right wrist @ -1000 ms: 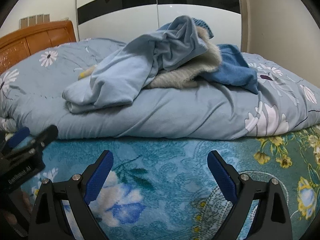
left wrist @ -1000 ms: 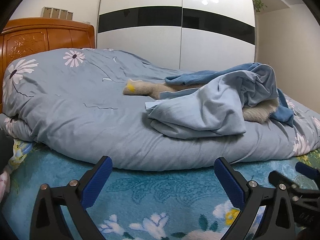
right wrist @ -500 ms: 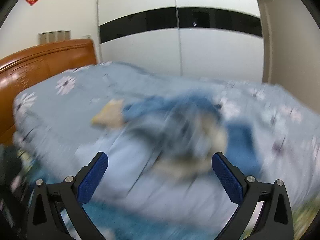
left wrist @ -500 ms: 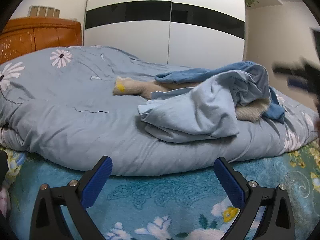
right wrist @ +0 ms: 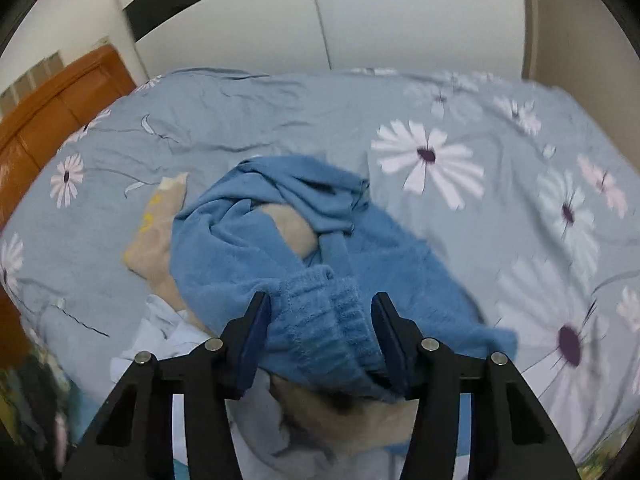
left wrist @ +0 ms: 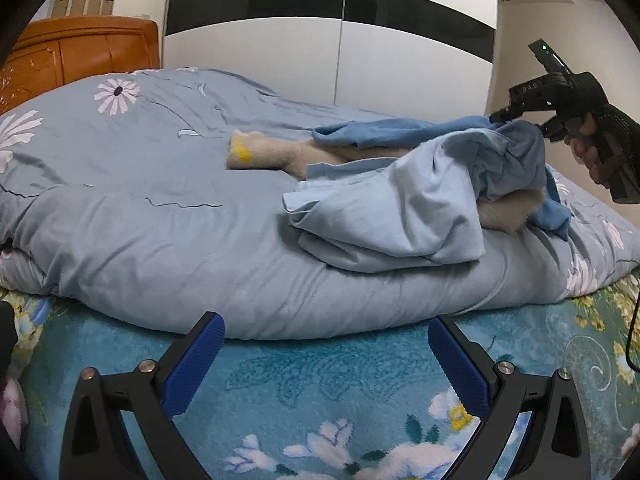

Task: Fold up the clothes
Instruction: 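Grasp the blue pants cuff with the right gripper and lift it off the duvet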

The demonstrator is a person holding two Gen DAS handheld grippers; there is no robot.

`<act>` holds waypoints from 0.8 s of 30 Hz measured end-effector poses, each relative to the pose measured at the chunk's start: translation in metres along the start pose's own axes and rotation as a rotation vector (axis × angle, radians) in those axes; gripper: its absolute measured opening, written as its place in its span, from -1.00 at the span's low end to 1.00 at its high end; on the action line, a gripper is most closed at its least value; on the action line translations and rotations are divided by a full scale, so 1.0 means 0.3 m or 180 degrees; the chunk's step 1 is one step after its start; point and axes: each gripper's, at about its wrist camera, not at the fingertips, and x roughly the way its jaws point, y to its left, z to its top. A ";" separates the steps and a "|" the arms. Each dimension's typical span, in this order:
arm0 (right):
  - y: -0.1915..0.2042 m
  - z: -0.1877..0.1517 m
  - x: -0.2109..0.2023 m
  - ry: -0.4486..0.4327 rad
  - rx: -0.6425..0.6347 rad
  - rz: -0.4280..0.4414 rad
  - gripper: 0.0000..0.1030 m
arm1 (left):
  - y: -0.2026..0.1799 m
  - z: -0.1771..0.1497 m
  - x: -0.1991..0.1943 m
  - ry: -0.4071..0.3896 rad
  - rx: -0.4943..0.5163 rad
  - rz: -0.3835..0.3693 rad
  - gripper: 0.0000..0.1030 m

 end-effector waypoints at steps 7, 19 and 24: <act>0.077 0.063 -0.089 0.0007 0.0124 0.0079 -0.65 | 0.049 0.019 -0.007 0.0047 -0.0295 -0.0138 1.00; 0.352 0.220 -0.781 -0.0981 -0.0232 0.0527 -0.69 | 0.028 0.032 -0.137 0.0121 -0.0263 -0.0248 1.00; 0.314 0.073 -1.087 -0.1218 -0.0285 0.0522 -0.69 | -0.010 0.053 -0.316 0.0125 -0.0250 -0.0304 1.00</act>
